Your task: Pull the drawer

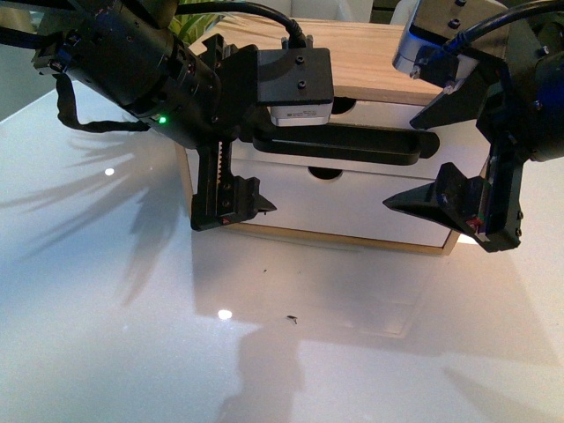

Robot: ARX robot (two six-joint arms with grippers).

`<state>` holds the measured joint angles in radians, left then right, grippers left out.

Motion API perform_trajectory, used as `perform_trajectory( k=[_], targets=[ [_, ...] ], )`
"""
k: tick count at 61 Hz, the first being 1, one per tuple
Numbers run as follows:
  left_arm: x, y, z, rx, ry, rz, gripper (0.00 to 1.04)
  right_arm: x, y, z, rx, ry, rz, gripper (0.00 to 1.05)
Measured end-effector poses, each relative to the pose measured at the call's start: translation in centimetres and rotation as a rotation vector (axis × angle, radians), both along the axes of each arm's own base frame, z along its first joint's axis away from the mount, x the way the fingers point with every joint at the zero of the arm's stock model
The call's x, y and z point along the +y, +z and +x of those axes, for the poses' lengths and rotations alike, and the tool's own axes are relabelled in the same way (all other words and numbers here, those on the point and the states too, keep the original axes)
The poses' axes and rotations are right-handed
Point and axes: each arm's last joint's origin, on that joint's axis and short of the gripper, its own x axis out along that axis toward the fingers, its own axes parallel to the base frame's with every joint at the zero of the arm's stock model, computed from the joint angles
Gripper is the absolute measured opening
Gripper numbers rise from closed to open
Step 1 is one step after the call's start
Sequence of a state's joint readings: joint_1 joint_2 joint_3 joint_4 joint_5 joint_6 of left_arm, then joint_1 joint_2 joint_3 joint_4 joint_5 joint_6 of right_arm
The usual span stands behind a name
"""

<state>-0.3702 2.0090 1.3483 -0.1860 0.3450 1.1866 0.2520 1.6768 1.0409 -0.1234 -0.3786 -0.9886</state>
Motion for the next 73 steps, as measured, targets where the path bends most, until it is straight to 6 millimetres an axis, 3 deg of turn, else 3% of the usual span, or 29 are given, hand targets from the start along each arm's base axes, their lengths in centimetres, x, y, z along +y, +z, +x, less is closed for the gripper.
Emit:
perform_trajectory(
  k=[35, 73],
  targets=[
    [-0.2, -0.5, 0.3, 0.018, -0.02, -0.017, 0.97, 1.4, -2.1, 2.0, 0.012, 0.004, -0.002, 0.96],
    [-0.5, -1.0, -0.7, 0.05, -0.073, 0.006, 0.97, 1.3, -3.0, 1.8, 0.081, 0.031, -0.028, 0.96]
  ],
)
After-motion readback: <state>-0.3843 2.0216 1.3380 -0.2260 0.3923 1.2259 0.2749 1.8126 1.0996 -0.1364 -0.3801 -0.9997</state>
